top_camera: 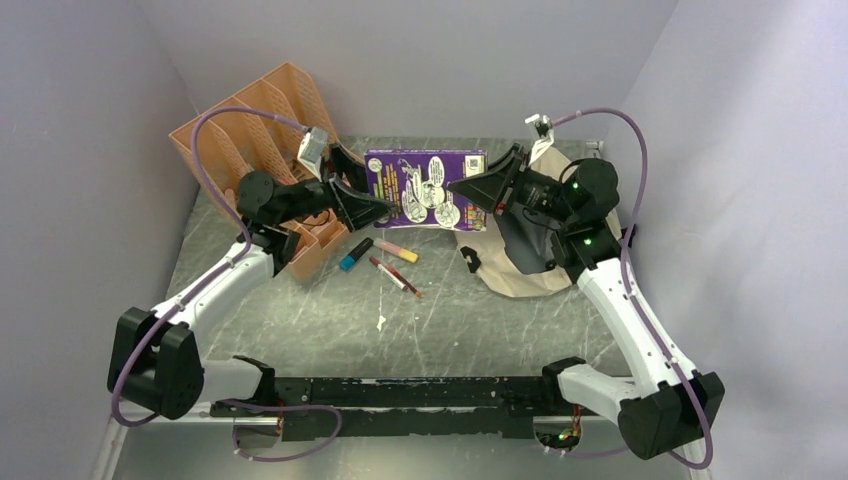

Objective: Pack the student bag
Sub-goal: Pick up the book from the center of the board.

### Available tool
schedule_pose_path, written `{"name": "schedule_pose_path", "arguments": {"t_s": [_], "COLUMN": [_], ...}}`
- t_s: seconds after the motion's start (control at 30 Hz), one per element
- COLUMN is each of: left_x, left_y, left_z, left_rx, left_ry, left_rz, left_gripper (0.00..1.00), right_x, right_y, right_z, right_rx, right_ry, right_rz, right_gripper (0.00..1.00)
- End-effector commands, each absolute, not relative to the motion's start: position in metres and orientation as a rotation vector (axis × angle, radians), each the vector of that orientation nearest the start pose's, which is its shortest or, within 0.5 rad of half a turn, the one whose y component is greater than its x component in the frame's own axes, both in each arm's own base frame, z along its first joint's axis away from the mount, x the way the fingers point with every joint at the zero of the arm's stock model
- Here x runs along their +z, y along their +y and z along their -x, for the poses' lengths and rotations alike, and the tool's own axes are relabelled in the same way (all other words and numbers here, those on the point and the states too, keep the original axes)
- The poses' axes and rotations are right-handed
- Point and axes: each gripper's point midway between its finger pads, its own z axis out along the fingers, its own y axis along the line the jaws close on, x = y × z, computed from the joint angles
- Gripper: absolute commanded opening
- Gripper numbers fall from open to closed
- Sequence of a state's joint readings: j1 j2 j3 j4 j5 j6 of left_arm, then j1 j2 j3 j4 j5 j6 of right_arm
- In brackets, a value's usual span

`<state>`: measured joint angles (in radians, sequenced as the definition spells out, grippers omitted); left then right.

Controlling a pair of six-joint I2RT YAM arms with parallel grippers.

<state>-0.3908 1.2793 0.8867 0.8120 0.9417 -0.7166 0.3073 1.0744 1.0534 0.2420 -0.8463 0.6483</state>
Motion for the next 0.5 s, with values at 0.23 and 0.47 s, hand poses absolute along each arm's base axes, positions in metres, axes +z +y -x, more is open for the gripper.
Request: {"name": "schedule_pose_path", "arguments": {"t_s": [0.23, 0.47], "left_x": [0.374, 0.387], "left_y": [-0.281, -0.281], "left_z": [-0.234, -0.223], "left_rx": [-1.545, -1.615], "left_ry": [1.181, 1.122], "left_rz": [-0.841, -0.861], "left_gripper": [0.79, 0.57], "right_x": [0.431, 0.409], "right_y": [0.245, 0.247], "right_z": [-0.235, -0.255], "right_rx": [1.514, 1.437], "right_ry": [1.350, 1.442], "right_rz": [0.599, 0.595], "right_gripper": [0.00, 0.00]}}
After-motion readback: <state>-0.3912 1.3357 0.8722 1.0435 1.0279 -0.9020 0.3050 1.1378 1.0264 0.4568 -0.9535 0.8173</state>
